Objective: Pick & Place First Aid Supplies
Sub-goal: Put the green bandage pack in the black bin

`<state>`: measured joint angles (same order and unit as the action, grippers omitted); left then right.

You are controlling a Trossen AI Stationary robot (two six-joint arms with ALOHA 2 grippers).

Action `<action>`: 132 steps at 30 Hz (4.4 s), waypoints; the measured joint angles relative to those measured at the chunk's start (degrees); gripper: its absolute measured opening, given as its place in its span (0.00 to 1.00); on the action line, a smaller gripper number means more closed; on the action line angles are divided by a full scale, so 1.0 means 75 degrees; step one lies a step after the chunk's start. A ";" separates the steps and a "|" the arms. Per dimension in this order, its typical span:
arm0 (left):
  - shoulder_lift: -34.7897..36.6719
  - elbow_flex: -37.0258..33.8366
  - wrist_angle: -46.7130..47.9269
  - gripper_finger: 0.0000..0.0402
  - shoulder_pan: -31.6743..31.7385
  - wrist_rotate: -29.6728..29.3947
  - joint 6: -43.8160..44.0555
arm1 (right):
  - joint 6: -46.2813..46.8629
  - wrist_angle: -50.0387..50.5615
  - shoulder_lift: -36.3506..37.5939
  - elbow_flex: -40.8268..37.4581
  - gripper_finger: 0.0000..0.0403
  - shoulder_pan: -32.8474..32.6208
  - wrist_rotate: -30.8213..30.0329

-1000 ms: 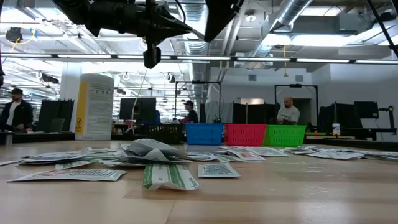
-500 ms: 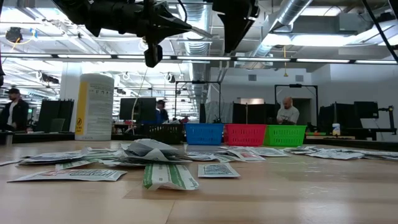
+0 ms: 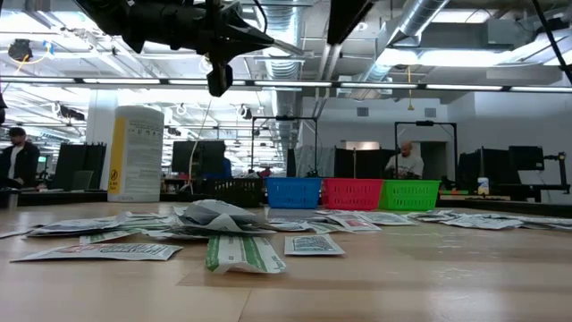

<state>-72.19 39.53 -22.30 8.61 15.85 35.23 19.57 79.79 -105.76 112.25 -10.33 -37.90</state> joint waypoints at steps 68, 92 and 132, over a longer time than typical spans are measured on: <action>0.1373 0.0006 0.0055 0.02 0.0156 -0.1802 -0.2268 | -0.2020 -1.3097 0.9698 -1.1567 0.50 -0.1762 0.0322; 0.0998 -0.0006 0.1886 0.01 0.1393 -0.3436 -0.3193 | -0.1395 -1.3607 0.9228 -1.2106 0.50 -0.1550 0.0649; -0.1727 -0.0003 0.1864 0.23 0.3262 -0.1160 -0.3485 | -0.0579 -1.3732 0.8304 -1.2106 0.50 -0.1504 0.0649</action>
<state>-85.14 39.51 -8.32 33.08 7.14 9.09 15.23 -23.20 -43.48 21.45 -21.61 -33.04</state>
